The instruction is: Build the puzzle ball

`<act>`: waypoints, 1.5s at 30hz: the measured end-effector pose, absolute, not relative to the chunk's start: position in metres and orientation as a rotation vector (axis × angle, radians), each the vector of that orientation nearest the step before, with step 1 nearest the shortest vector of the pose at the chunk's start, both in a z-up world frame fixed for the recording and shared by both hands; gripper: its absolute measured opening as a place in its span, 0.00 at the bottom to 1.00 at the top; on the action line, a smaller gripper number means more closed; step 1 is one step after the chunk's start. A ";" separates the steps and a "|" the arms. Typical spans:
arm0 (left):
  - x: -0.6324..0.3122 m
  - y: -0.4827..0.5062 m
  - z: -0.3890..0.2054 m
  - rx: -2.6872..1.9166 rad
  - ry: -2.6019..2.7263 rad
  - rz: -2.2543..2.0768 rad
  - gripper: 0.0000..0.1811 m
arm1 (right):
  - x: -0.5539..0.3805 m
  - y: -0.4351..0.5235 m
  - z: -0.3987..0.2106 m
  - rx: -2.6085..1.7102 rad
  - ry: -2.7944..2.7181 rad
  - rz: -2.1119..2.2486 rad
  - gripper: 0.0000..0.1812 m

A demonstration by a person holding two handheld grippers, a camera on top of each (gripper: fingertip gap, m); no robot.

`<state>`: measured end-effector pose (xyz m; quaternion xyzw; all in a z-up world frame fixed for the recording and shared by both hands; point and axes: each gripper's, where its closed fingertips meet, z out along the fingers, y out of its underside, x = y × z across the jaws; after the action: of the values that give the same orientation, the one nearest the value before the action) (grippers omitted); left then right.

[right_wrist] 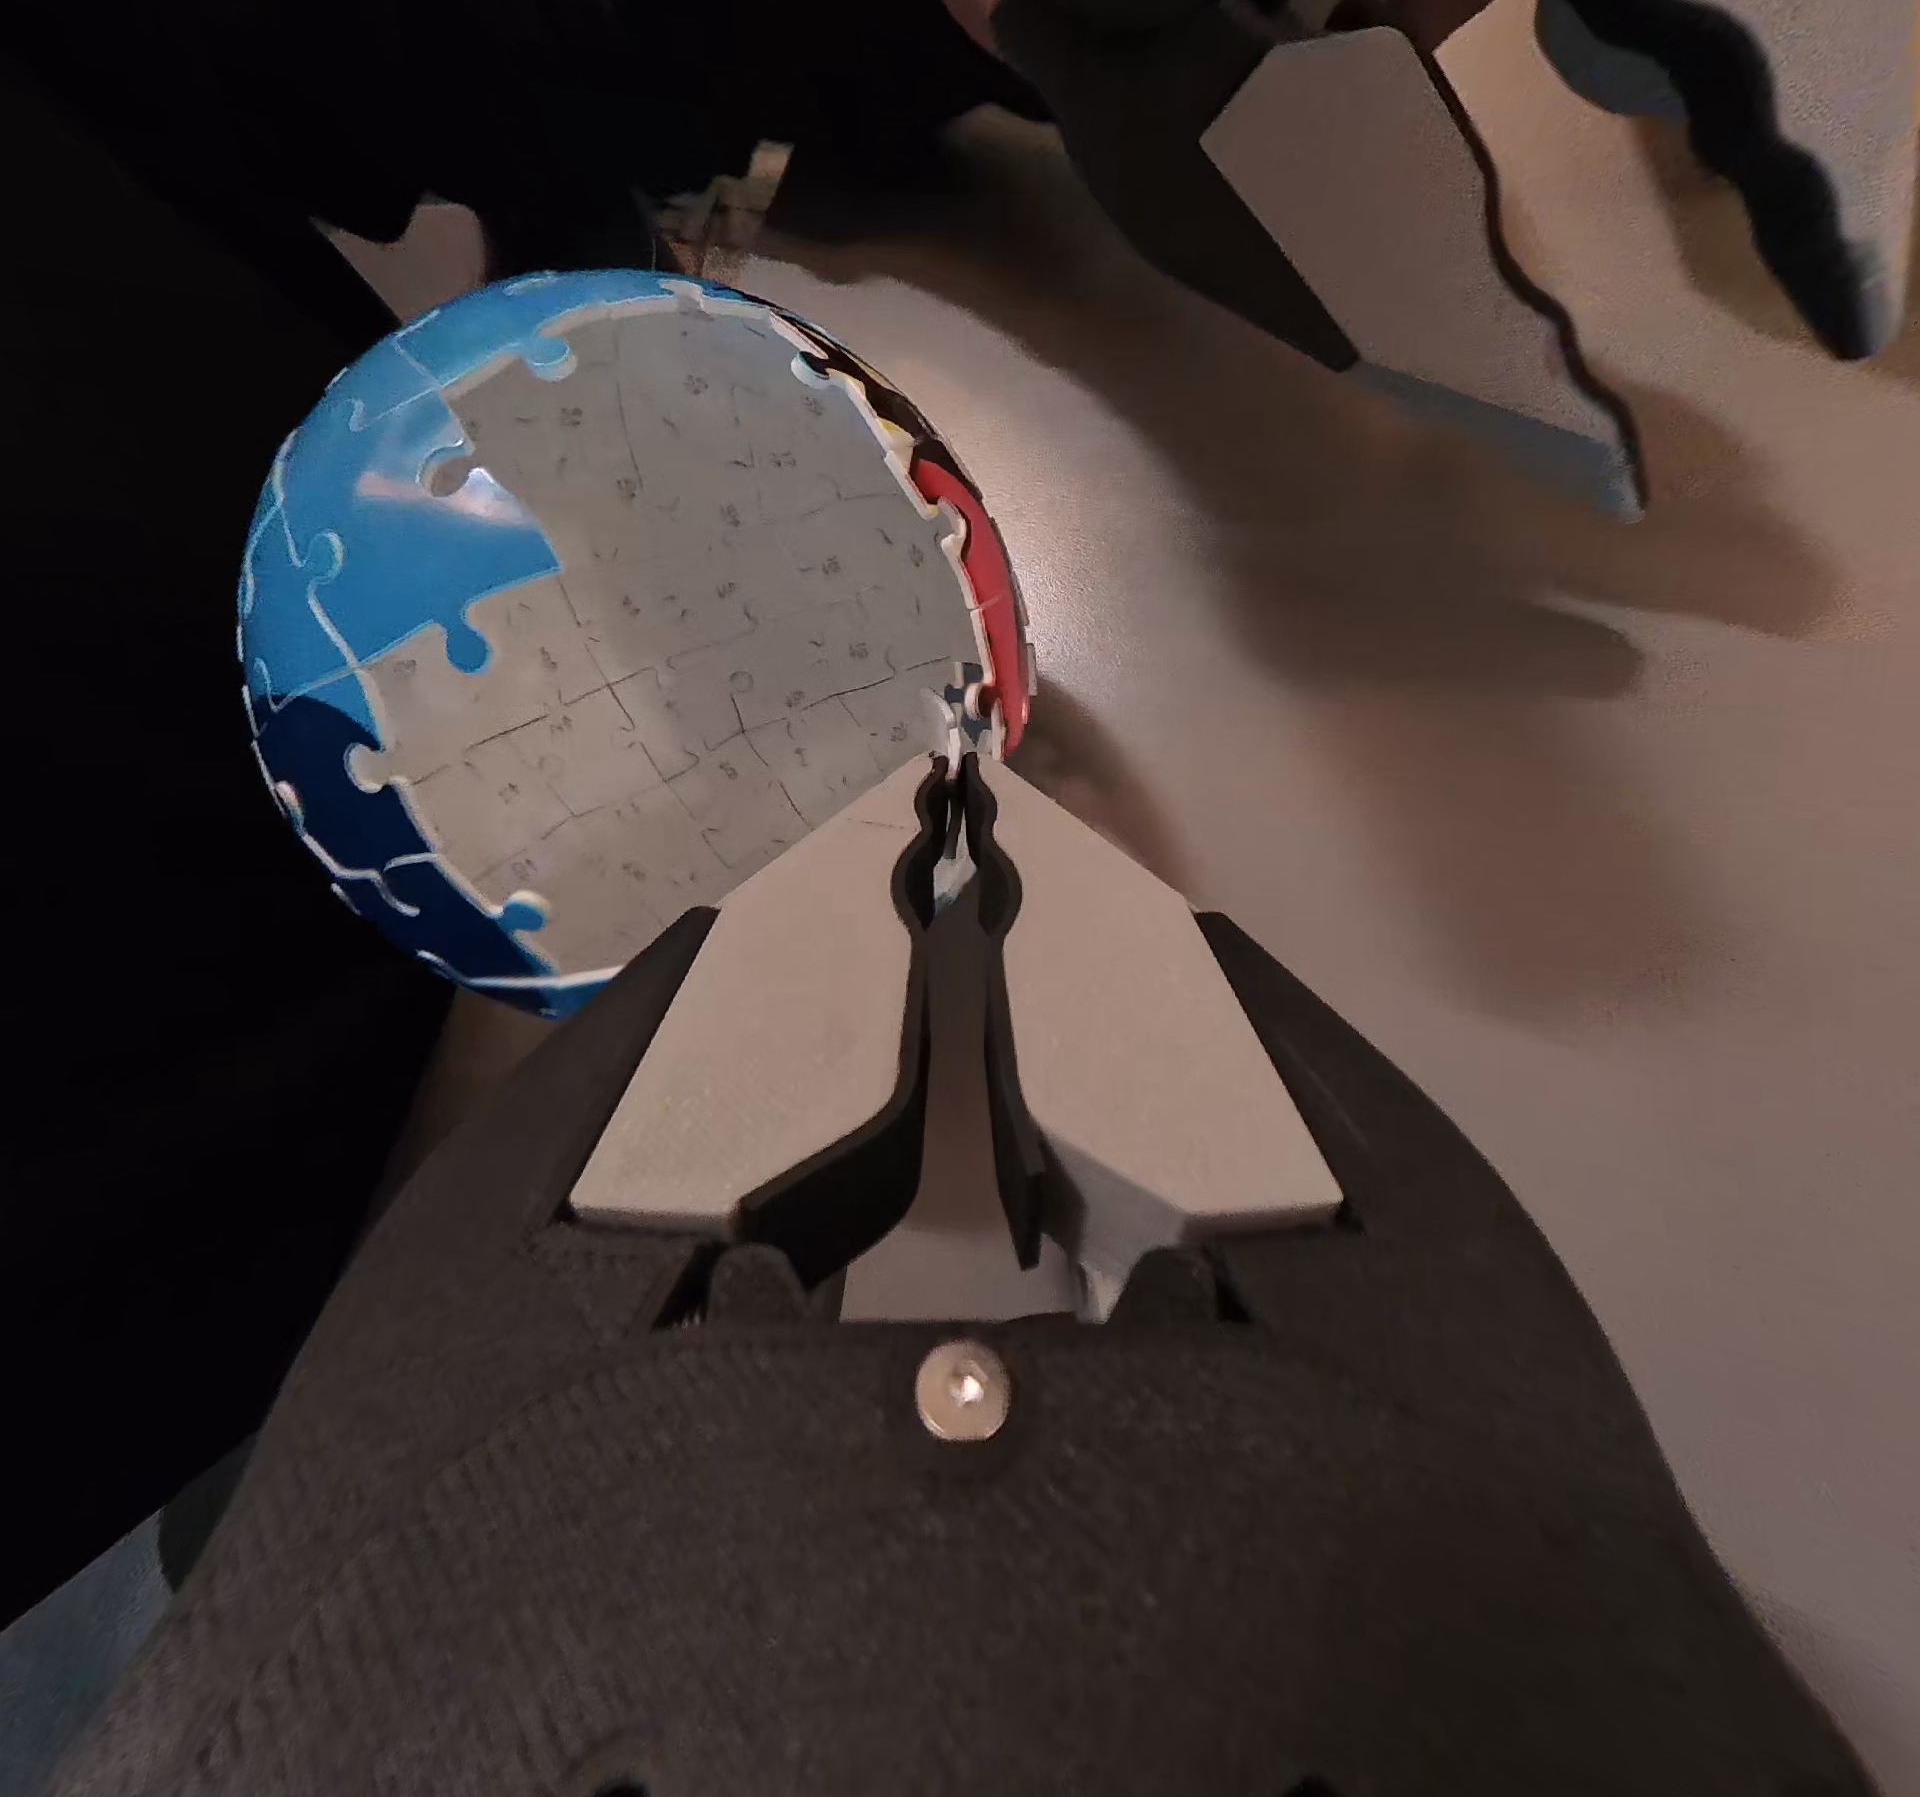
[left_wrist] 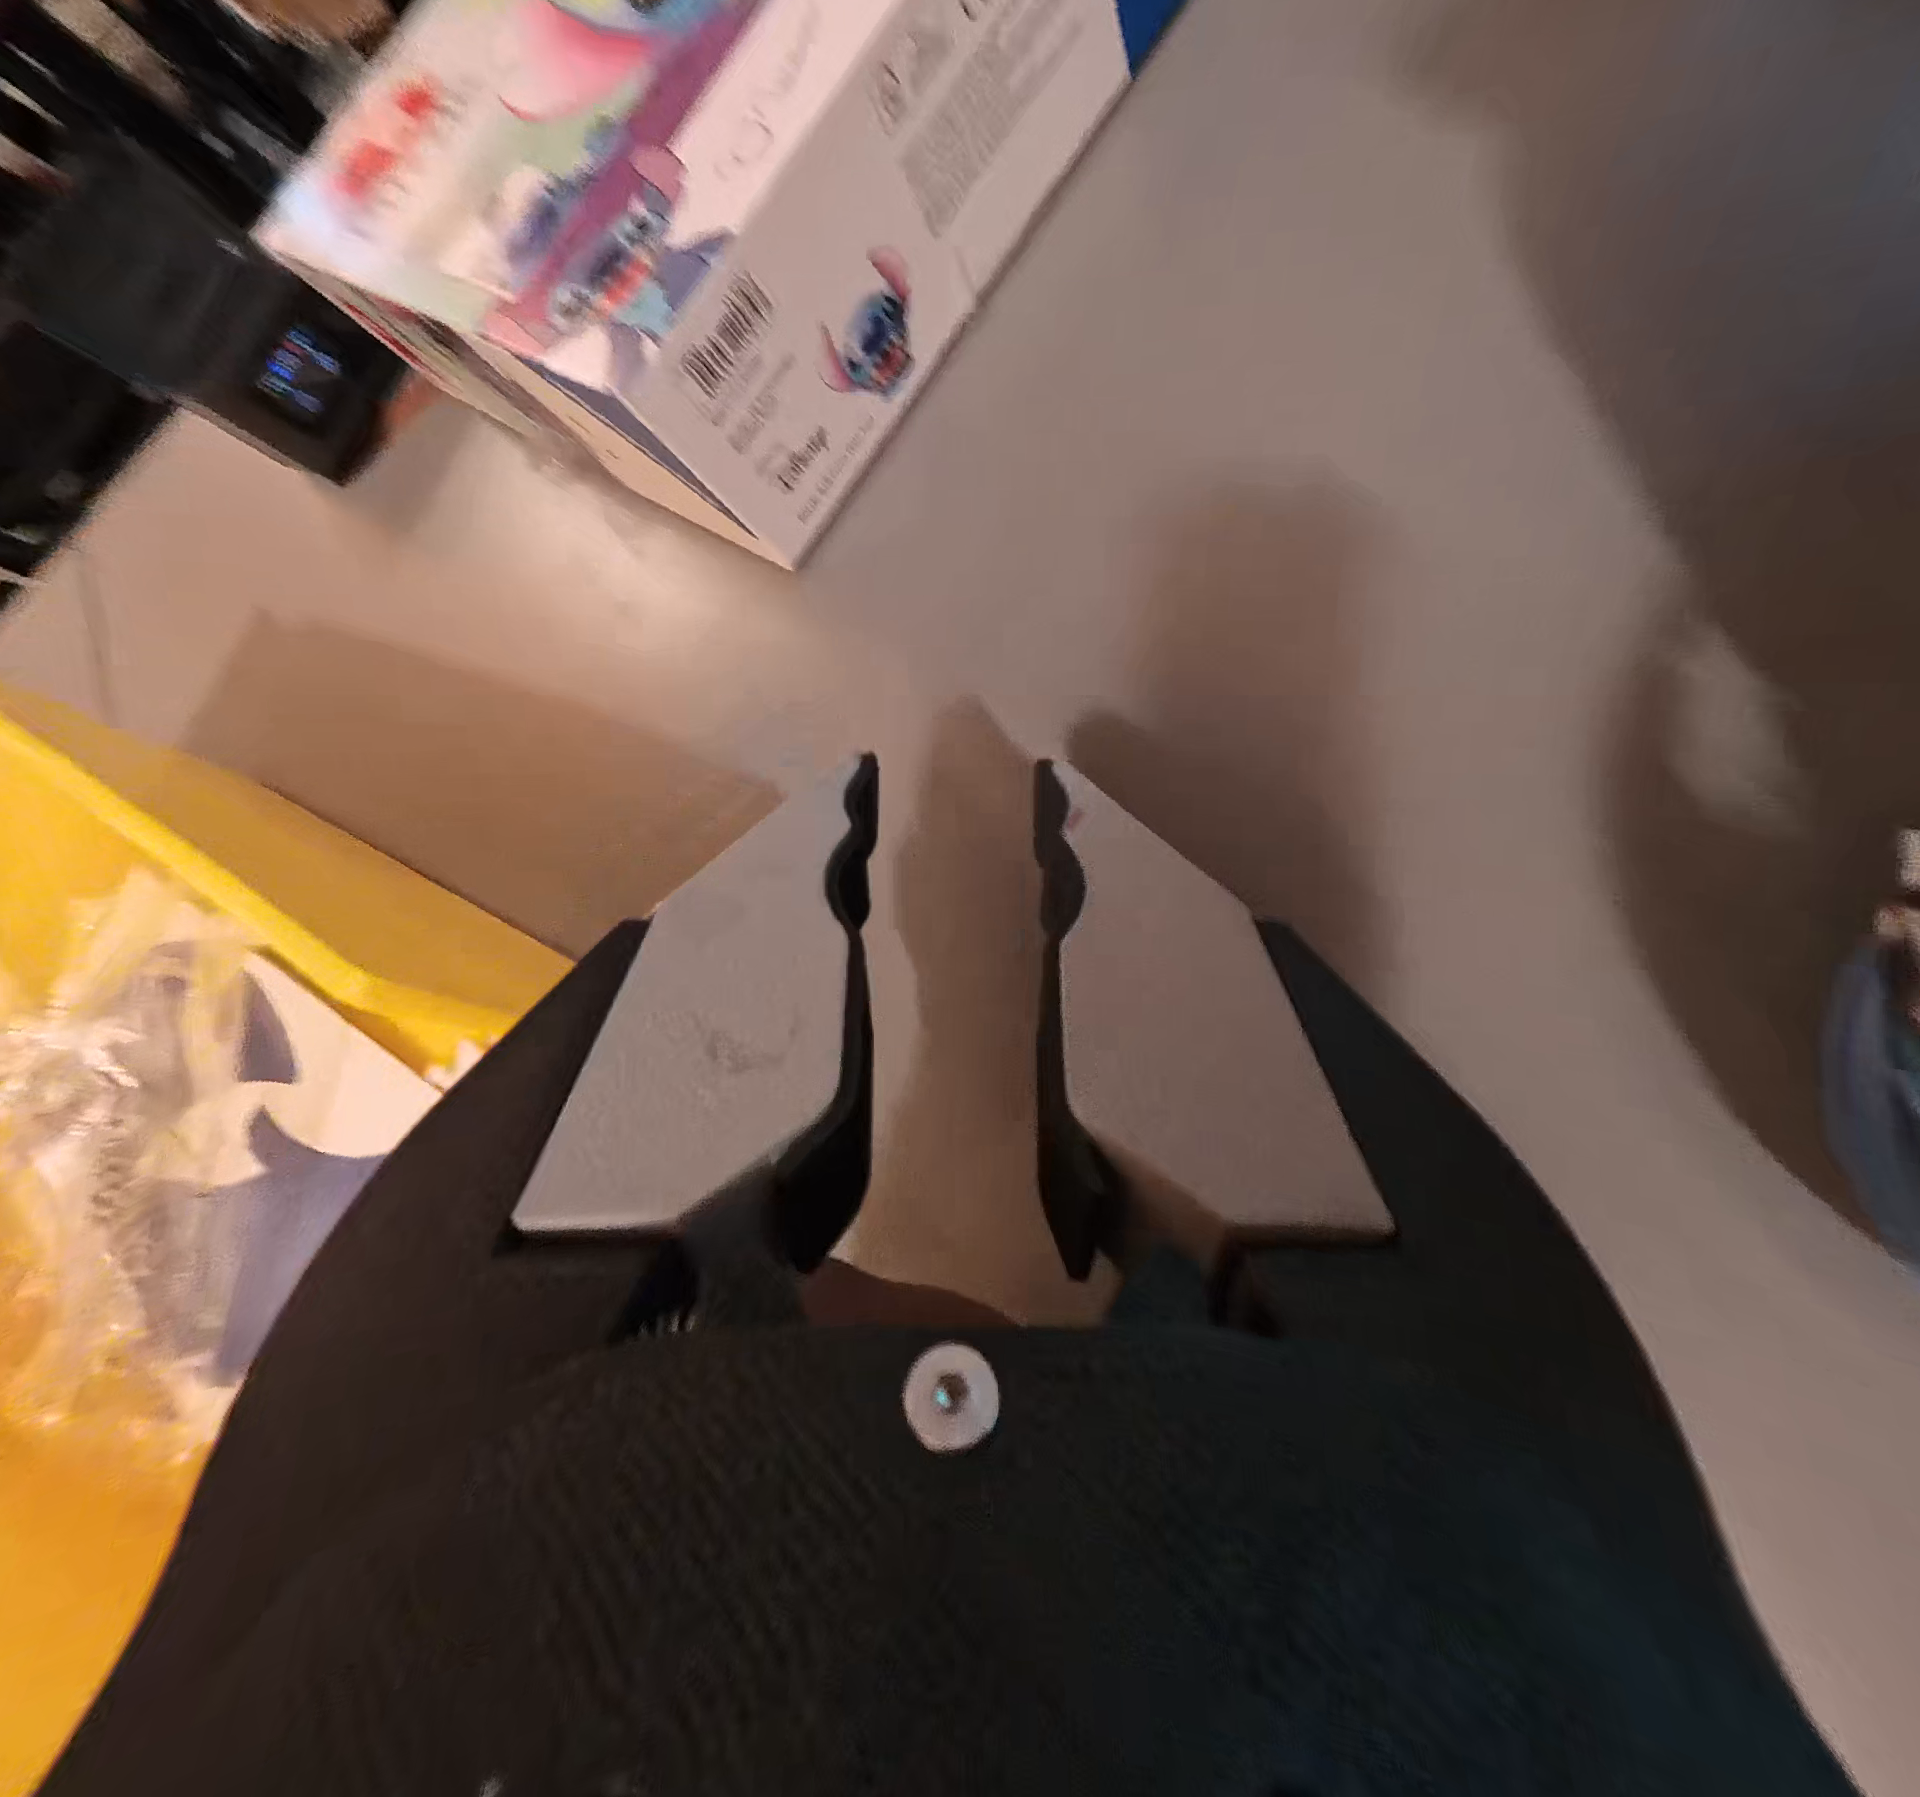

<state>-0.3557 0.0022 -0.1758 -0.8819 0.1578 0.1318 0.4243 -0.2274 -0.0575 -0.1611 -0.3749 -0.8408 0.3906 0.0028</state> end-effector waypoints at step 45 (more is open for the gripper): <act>-0.265 -0.086 -0.162 -2.137 0.197 -1.165 0.14 | -0.234 -0.076 -0.176 -1.157 -2.802 1.228 0.00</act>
<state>-0.2647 -0.0856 -0.1622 -0.8221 0.0759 -0.4482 0.3429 -0.2340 -0.0761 -0.1761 -0.3529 -0.8550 0.3745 -0.0646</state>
